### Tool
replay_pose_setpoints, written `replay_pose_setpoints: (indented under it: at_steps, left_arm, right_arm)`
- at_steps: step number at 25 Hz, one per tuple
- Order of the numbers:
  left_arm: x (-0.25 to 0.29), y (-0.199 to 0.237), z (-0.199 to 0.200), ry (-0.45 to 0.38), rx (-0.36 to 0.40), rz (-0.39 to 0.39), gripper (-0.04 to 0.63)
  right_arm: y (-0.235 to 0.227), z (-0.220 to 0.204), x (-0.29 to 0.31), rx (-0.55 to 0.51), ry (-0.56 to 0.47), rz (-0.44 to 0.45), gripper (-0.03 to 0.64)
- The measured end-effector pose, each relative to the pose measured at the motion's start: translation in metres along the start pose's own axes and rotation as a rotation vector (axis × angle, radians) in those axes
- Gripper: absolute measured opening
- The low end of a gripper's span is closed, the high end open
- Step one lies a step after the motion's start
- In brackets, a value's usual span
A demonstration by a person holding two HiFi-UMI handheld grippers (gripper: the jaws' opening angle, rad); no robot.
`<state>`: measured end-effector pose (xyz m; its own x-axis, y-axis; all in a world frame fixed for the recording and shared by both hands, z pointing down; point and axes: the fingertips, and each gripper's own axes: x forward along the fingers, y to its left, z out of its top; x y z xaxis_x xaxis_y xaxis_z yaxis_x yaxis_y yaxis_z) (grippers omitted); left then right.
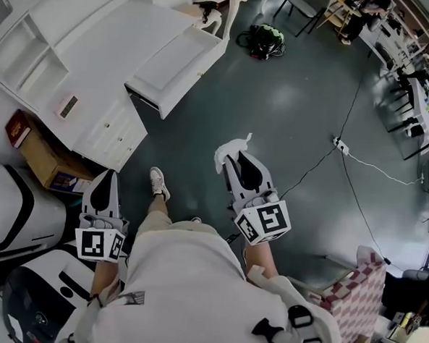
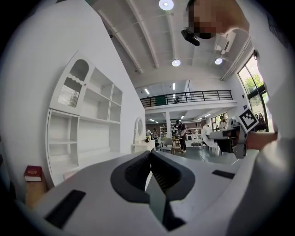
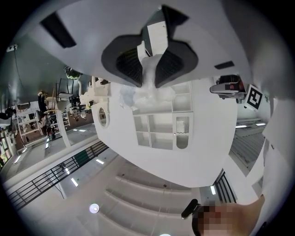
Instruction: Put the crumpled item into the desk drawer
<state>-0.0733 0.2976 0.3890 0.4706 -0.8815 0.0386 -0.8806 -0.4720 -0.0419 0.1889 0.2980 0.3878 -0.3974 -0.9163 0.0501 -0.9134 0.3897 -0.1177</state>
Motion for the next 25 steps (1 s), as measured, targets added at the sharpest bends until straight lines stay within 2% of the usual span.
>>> replay_pose_setpoints:
  at_steps: [6,10,13,25]
  left_arm:
    - [0.070,0.041,-0.004,-0.012,-0.027,-0.015,0.017]
    - [0.132,0.082,-0.012,0.006,-0.067,-0.025,0.017]
    - [0.184,0.113,-0.003,-0.001,-0.067,-0.038,0.017]
    - [0.312,0.233,-0.008,0.015,-0.122,-0.097,0.017]
  right_arm:
    - [-0.023,0.007,0.075,-0.022,0.028,-0.006,0.097]
    - [-0.040,0.016,0.142,-0.030,0.046,-0.013,0.097]
    - [-0.052,0.022,0.196,-0.032,0.078,-0.005,0.097]
    - [-0.052,0.037,0.360,-0.052,0.159,-0.026,0.097]
